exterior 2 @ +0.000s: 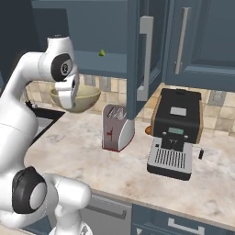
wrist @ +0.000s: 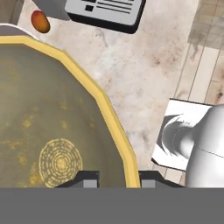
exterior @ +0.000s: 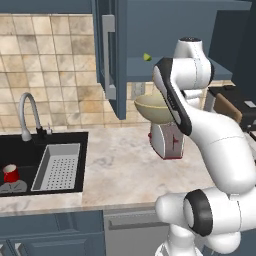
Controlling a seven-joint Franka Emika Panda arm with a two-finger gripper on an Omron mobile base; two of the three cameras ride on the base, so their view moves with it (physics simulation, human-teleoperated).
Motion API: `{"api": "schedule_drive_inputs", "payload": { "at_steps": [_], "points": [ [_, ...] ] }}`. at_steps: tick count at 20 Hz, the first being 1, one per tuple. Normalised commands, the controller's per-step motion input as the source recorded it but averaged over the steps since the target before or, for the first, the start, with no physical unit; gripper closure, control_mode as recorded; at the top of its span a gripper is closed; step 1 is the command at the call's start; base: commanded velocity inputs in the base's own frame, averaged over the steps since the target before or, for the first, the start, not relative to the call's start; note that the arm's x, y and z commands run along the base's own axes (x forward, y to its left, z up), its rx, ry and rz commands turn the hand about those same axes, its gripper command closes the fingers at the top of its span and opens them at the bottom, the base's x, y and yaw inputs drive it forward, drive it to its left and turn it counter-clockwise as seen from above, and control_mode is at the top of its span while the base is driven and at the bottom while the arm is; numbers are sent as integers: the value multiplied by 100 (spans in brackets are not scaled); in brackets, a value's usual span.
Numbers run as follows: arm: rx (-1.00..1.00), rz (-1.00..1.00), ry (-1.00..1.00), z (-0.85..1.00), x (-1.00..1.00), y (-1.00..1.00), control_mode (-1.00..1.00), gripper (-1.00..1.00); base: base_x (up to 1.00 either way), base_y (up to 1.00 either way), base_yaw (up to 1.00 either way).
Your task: Pick the mug and place it in the sink. Pick the bowl and place it in the open cabinet and then close the cabinet.
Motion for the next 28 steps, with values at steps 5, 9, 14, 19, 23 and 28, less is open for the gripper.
{"api": "schedule_drive_inputs", "payload": {
  "at_steps": [5,9,14,19,23,28],
  "points": [
    [0,-4,-3,36,-1,0,-100,100,0,0,0],
    [0,-3,-9,23,0,0,-100,100,0,0,0],
    [0,-3,-10,21,0,0,-100,100,0,0,0],
    [0,-3,-13,21,0,0,-100,100,0,0,0],
    [0,-3,-16,31,0,0,-100,100,0,0,0],
    [0,-3,-17,34,0,0,-100,100,0,0,0]
  ]
}}
